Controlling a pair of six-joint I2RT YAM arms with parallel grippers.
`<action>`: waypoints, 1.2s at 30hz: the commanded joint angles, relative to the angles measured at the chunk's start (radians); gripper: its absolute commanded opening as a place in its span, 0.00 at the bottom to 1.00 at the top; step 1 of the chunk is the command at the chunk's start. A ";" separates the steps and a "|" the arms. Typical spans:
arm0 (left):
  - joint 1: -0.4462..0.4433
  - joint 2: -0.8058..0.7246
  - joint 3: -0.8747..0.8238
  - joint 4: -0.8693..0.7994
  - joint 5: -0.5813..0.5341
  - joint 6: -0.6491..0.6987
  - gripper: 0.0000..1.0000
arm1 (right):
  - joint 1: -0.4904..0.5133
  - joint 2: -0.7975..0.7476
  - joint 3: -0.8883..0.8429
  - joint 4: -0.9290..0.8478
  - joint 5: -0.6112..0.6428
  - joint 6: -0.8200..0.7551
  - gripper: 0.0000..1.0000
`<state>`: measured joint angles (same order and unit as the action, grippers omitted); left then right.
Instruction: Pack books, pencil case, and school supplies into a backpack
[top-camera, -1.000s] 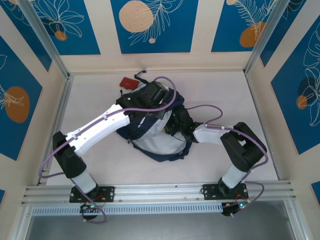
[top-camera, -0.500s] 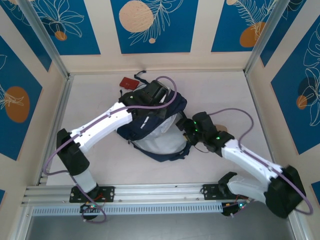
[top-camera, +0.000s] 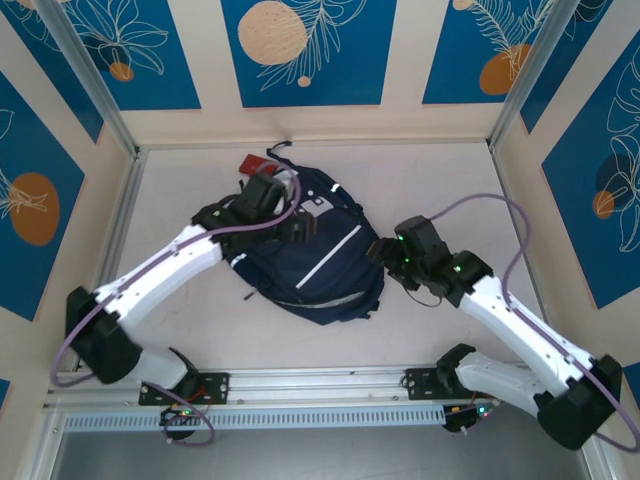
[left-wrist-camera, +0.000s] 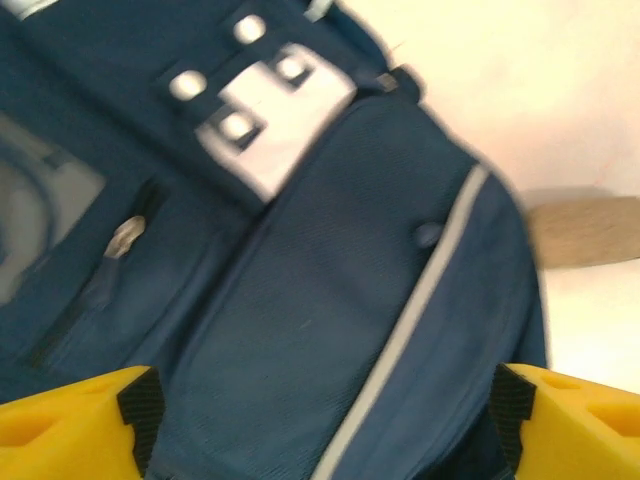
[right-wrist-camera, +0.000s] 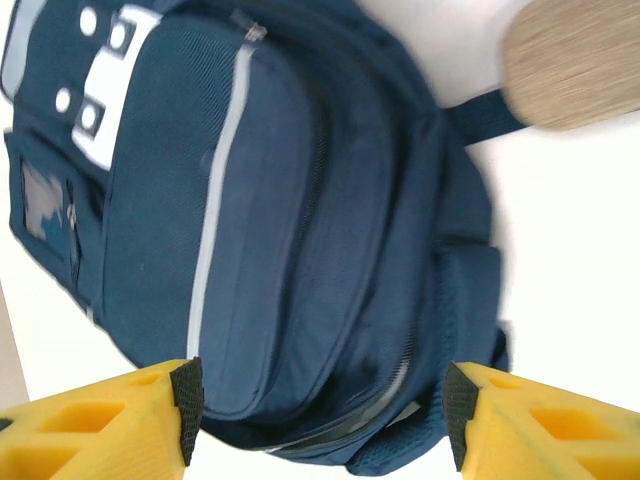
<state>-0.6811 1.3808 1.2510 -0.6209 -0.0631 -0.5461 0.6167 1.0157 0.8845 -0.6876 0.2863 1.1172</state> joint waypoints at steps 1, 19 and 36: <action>0.043 -0.123 -0.146 0.006 -0.006 -0.034 0.90 | 0.053 0.103 0.037 0.063 -0.087 -0.039 0.66; 0.149 -0.378 -0.611 0.046 0.037 0.002 0.98 | 0.042 0.412 0.073 0.226 -0.138 0.079 0.45; 0.148 -0.292 -0.724 0.215 0.165 0.115 0.79 | -0.114 0.528 0.174 0.284 -0.129 -0.042 0.03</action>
<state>-0.5430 1.0710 0.5426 -0.4648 0.0490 -0.4820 0.5343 1.5196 1.0012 -0.4370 0.1474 1.1275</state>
